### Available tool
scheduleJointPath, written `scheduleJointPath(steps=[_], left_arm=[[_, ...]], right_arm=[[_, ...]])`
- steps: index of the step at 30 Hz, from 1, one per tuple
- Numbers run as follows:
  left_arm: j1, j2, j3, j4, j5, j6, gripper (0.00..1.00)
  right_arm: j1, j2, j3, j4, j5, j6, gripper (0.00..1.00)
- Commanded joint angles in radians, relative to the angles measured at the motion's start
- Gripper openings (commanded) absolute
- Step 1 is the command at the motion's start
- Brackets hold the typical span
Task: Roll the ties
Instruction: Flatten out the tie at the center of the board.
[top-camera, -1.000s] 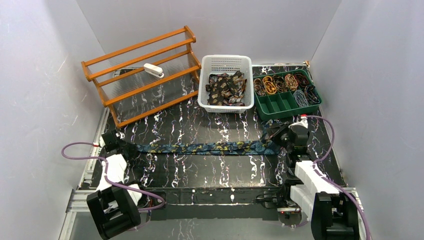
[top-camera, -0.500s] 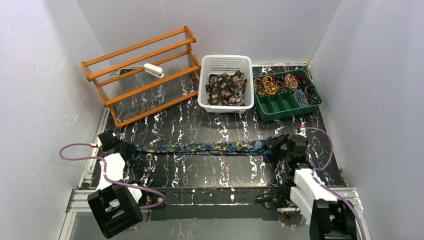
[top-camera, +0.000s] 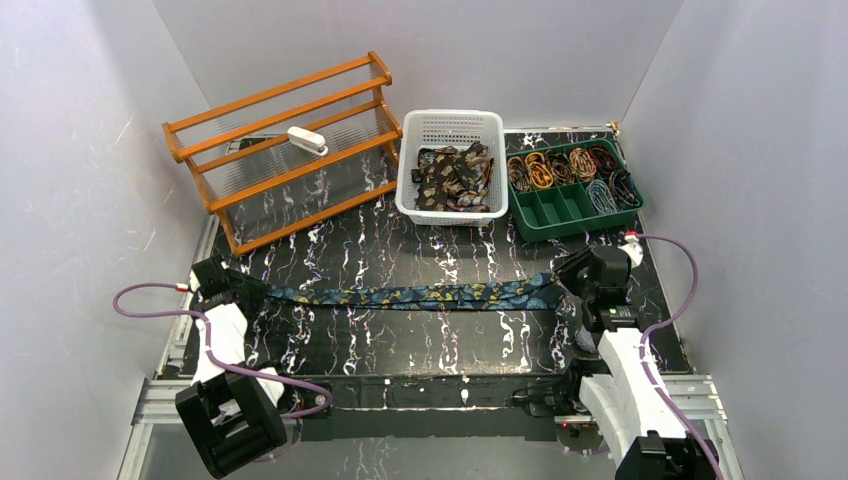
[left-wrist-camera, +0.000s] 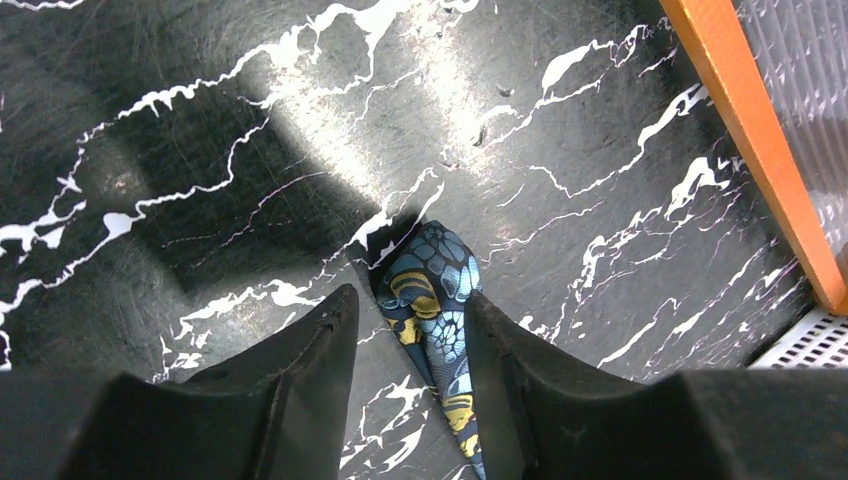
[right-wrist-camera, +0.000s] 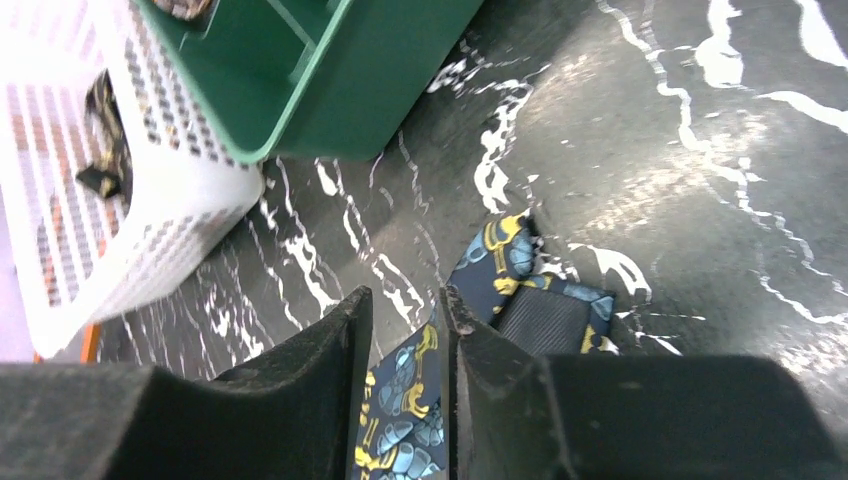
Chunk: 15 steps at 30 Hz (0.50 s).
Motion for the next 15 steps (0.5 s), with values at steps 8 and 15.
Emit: scheduleJointPath(steps=[8, 15], left_arm=[[0.010, -0.060, 0.078, -0.122, -0.032, 0.022, 0.64], [0.010, -0.102, 0.094, -0.160, -0.008, 0.032, 0.73]], right_arm=[[-0.003, 0.351, 0.210, -0.045, -0.119, -0.235, 0.65], [-0.006, 0.574, 0.311, -0.070, -0.064, -0.287, 0.67]])
